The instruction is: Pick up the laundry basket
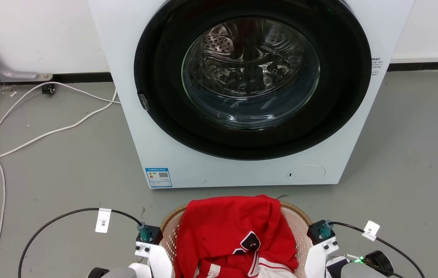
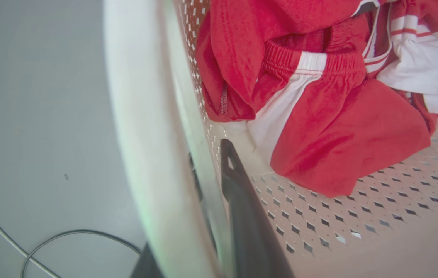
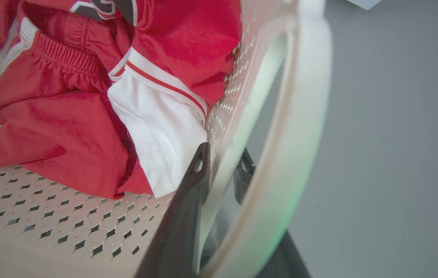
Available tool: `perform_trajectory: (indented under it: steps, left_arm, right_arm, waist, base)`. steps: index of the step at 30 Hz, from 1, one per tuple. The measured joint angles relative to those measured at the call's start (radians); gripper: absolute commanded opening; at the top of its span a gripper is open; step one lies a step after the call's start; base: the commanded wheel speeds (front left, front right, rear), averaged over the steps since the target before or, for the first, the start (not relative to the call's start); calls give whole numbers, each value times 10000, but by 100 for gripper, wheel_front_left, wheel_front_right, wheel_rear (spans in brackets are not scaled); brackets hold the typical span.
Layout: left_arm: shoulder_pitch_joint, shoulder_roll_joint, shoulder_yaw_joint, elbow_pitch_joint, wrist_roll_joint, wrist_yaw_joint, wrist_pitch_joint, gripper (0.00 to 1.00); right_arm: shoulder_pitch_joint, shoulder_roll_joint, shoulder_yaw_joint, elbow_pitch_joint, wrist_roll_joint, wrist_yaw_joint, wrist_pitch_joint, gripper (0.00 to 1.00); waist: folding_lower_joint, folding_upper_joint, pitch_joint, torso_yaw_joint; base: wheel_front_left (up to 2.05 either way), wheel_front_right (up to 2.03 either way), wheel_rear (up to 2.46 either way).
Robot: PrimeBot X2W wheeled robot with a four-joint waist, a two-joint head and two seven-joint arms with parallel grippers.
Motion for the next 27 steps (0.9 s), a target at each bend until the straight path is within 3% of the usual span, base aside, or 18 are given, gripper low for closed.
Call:
perform_trajectory:
  steps: [27]
  left_arm:
    - [-27, 31, -522, 96, -537, 0, -146, 0]
  right_arm:
    - [-40, -48, 871, 100, 878, 0, -146, 0]
  waist:
    - [1, 0, -25, -44]
  base:
    - [0, 0, 0]
